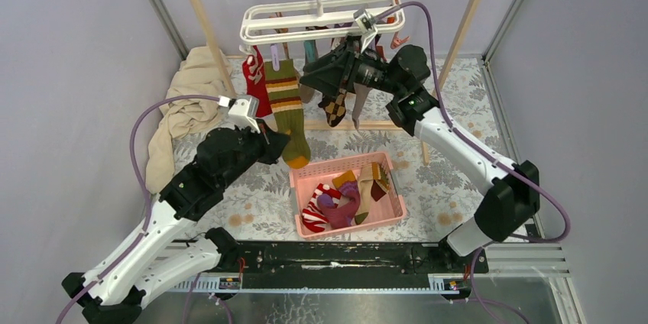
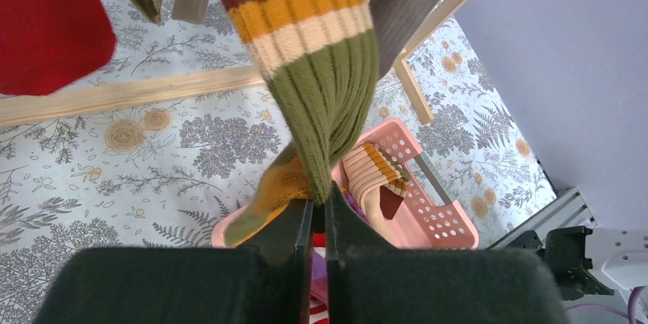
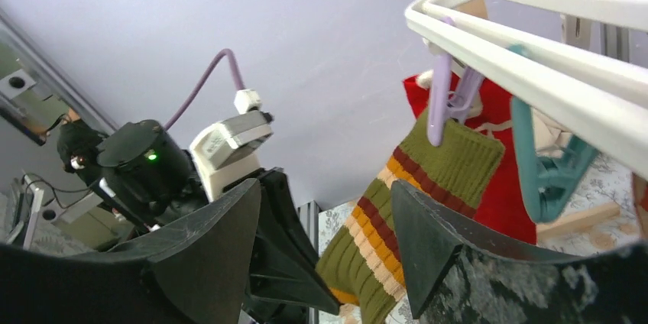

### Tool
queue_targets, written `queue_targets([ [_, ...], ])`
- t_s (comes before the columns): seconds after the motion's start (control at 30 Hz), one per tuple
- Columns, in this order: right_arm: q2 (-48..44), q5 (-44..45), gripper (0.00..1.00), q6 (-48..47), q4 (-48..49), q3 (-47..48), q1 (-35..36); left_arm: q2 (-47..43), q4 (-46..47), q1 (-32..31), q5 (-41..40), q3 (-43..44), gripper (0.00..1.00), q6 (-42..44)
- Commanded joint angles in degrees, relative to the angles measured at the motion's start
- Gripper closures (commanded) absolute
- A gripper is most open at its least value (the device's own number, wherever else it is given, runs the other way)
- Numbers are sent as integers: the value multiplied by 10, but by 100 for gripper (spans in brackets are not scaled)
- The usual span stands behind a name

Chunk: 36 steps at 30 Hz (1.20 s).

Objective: Remove the socks clipped to the hanger
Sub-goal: Remove the sock from the hanger.

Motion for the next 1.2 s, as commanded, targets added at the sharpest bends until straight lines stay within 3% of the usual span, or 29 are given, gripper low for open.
queue_targets([
  [0.0, 19, 26, 30, 28, 35, 29, 2, -16, -17, -5, 1, 25, 100, -4],
  [0.17, 33, 52, 30, 16, 38, 33, 3, -18, -39, -4, 6, 43, 100, -9],
  [0.67, 104, 54, 30, 87, 209, 44, 4, -33, -96, -5, 29, 106, 100, -20],
  [1.17, 140, 50, 31, 90, 242, 74, 12, -21, -103, -5, 127, 146, 100, -32],
])
